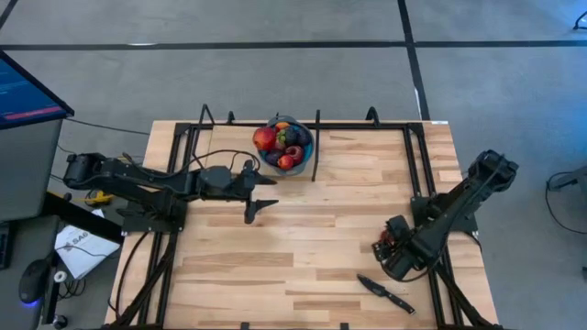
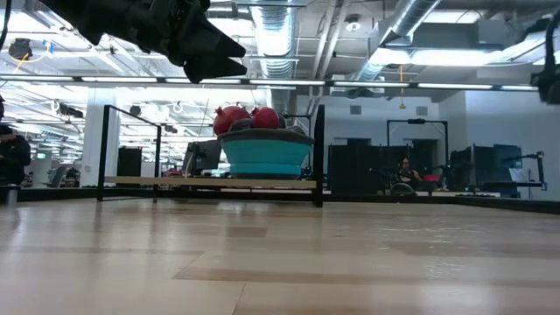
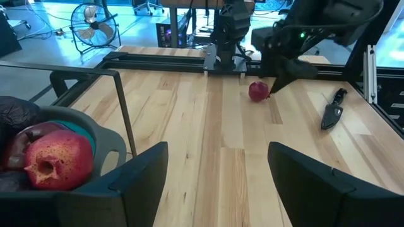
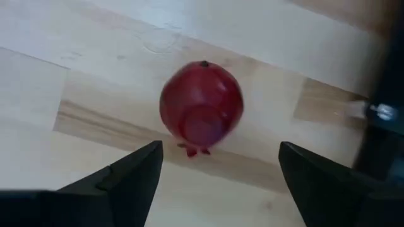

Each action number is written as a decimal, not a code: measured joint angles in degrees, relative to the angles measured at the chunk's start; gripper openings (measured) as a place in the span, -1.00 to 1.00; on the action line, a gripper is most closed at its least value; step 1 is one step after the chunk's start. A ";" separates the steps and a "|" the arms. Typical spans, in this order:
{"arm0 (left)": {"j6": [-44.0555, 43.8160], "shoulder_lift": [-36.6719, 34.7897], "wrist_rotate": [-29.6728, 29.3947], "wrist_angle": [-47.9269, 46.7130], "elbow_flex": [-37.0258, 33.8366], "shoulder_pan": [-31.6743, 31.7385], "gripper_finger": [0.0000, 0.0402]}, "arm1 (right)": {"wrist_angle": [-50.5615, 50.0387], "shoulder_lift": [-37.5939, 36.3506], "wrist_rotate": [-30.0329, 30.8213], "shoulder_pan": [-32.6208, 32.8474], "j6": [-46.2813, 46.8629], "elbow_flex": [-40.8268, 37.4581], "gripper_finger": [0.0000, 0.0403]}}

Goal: Pick & Place Fruit
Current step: Put the red pomegranate into the blue strainer bowl on the shelf

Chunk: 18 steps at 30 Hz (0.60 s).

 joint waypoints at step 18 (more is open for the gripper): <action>-0.12 0.02 0.01 0.52 0.00 -0.51 0.33 | 13.39 0.00 3.02 -9.87 -18.97 -6.21 0.26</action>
